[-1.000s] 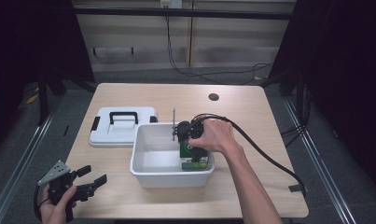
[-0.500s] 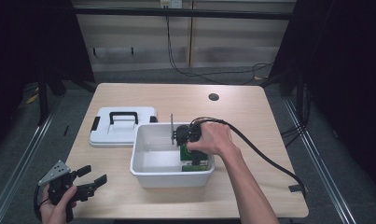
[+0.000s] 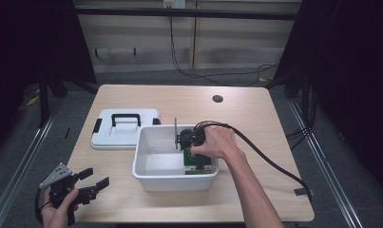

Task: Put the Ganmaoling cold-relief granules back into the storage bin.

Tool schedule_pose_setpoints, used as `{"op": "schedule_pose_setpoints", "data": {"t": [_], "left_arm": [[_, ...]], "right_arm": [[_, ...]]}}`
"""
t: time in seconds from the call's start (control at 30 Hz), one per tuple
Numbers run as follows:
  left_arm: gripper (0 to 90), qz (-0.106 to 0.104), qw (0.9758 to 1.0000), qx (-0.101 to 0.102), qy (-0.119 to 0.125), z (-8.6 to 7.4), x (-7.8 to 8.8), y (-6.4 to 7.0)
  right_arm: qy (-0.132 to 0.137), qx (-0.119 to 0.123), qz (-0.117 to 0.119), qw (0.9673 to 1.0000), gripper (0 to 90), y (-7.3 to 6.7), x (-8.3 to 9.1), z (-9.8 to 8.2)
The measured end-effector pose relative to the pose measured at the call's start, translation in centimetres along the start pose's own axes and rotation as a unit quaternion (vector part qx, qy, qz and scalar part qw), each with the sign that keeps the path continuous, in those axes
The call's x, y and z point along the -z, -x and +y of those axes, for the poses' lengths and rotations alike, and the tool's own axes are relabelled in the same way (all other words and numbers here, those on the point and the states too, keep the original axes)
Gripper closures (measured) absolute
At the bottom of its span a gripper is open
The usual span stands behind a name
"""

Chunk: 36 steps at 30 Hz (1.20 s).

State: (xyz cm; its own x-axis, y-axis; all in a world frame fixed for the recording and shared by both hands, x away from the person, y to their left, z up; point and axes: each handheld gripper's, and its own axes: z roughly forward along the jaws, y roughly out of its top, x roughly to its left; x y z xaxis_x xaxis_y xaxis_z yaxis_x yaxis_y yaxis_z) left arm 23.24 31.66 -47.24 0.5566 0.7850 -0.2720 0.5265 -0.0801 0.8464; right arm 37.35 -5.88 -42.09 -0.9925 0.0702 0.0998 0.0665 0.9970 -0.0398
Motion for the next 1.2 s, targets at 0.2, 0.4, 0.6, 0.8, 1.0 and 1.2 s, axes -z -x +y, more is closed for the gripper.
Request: {"op": "schedule_pose_setpoints", "data": {"t": [0.2,0.4,0.6,0.8,1.0,1.2], "left_arm": [[16.0,0.0,1.0,0.003,-0.001,-0.1,0.0,-0.1],[16.0,-0.001,1.0,0.002,-0.002,0.0,-0.1,-0.1],[16.0,-0.001,1.0,0.007,0.001,-0.1,-0.1,-0.1],[16.0,-0.002,1.0,0.001,-0.002,0.0,-0.1,-0.1],[16.0,-0.002,1.0,-0.003,0.0,0.0,0.0,-0.1],[16.1,-0.002,1.0,-0.003,0.0,0.0,0.0,-0.1]], "right_arm": [[0.006,-0.002,-0.006,1.0,12.5,-0.1,0.0,-0.1],[0.021,0.003,-0.004,0.9998,10.9,0.0,0.0,-0.5],[0.028,0.003,-0.007,0.9996,10.8,0.0,0.1,-0.6],[0.037,0.001,-0.011,0.9993,12.3,-0.3,0.9,-0.8],[0.041,-0.002,-0.012,0.9991,12.5,-0.3,1.7,-1.3],[0.065,0.005,-0.02,0.9977,12.5,-0.2,2.7,-1.9]]}}
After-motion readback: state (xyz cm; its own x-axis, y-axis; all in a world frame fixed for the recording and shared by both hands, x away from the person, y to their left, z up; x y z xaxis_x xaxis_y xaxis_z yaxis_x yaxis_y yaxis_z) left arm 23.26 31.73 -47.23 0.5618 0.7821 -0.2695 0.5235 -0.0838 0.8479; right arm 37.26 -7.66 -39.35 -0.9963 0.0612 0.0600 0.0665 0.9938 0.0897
